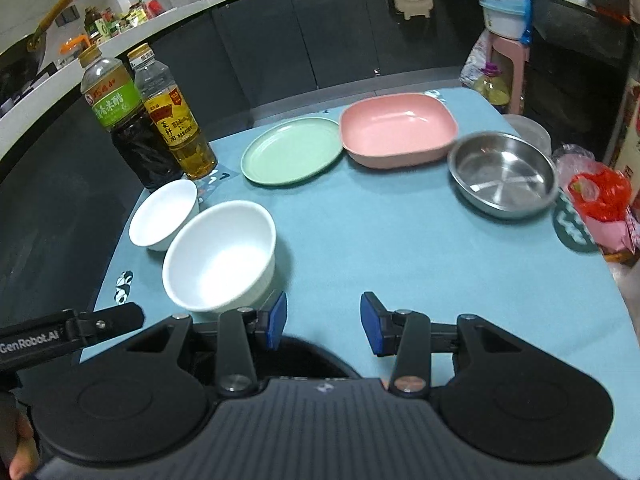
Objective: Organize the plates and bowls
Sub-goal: 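Grasp the rim of the large white bowl with the left gripper, then lower the white bowl into the black bowl and open the left gripper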
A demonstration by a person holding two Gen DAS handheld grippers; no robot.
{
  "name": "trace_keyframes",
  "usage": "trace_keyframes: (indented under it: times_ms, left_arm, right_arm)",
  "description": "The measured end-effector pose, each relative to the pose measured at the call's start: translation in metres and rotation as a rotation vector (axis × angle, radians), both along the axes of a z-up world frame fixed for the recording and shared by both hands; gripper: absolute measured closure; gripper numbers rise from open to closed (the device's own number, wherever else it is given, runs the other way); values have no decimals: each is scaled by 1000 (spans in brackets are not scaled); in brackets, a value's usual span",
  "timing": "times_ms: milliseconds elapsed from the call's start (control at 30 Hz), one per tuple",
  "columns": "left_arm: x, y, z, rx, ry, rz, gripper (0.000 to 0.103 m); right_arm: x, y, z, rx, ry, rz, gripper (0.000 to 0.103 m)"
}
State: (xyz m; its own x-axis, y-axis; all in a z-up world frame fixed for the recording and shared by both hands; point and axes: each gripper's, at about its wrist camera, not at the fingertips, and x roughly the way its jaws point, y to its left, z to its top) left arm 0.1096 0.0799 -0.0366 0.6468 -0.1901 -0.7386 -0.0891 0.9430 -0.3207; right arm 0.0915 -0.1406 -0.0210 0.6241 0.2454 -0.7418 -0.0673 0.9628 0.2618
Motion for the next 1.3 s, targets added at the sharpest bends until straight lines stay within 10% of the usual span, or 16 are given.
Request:
trace_keyframes:
  times_ms: [800,967,1300]
  left_arm:
    - [66,-5,-45,-3,113,-23,70]
    - [69,-12,-51,16,96,-68,86]
    - [35,-24,-3,49,-22,-106,86]
  right_arm:
    - [83,49,-39,-75,110,148,60]
    - [93,53,-50,-56,133,189,91]
    - [66,39,-15,-23,26,175,92]
